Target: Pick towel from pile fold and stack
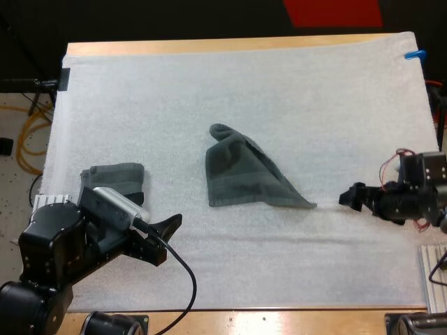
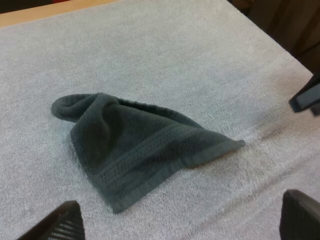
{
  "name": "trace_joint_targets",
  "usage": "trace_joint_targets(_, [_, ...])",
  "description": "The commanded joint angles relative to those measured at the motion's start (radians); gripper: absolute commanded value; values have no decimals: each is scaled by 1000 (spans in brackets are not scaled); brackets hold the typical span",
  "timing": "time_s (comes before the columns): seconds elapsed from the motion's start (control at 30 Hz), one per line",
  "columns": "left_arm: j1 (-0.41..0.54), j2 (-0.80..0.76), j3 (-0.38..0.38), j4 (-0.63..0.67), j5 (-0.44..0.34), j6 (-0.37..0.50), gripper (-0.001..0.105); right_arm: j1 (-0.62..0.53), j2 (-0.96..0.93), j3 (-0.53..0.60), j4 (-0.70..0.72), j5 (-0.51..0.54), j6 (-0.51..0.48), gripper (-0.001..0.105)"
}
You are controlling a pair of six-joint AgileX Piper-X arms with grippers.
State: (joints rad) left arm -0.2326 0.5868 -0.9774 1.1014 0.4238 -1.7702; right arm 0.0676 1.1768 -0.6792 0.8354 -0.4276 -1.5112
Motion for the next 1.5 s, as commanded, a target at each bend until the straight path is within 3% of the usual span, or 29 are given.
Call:
trace_joint_targets(0.0, [-2,-1,-6,1,6,-2,76,-11,-4,25,-55,-62,45,80])
trace_joint_targets(0.2, [-2,-1,-6,1,6,-2,76,-13,81,144,-288,-215,270,80])
trace_joint_targets(0.33, [-2,-1,-6,1,6,-2,76,-13,164,161,-435,-286,392,80])
trace_joint_targets(0.53, [-2,-1,-6,1,6,-2,76,12,268,161,-572,-369,502,80])
trace_joint_targets(0.8, [-2,-1,-6,1,6,-2,76,138,365,161,-706,-356,569,79])
trace_joint_targets(0.87, [-2,-1,-6,1,6,-2,76,155,372,161,-743,-329,596,74])
trace_joint_targets(1.03, [-2,-1,-6,1,6,-6,76,168,372,154,-787,-281,621,49])
trace_joint_targets(1.3, [-2,-1,-6,1,6,-6,76,168,372,155,-795,-228,622,34])
trace_joint_targets(1.37, [-2,-1,-6,1,6,-6,76,168,372,155,-795,-220,617,23])
trace_joint_targets(1.43, [-2,-1,-6,1,6,-6,76,168,372,155,-795,-219,600,3])
trace_joint_targets(1.47, [-2,-1,-6,1,6,-6,76,168,372,155,-798,-219,588,0])
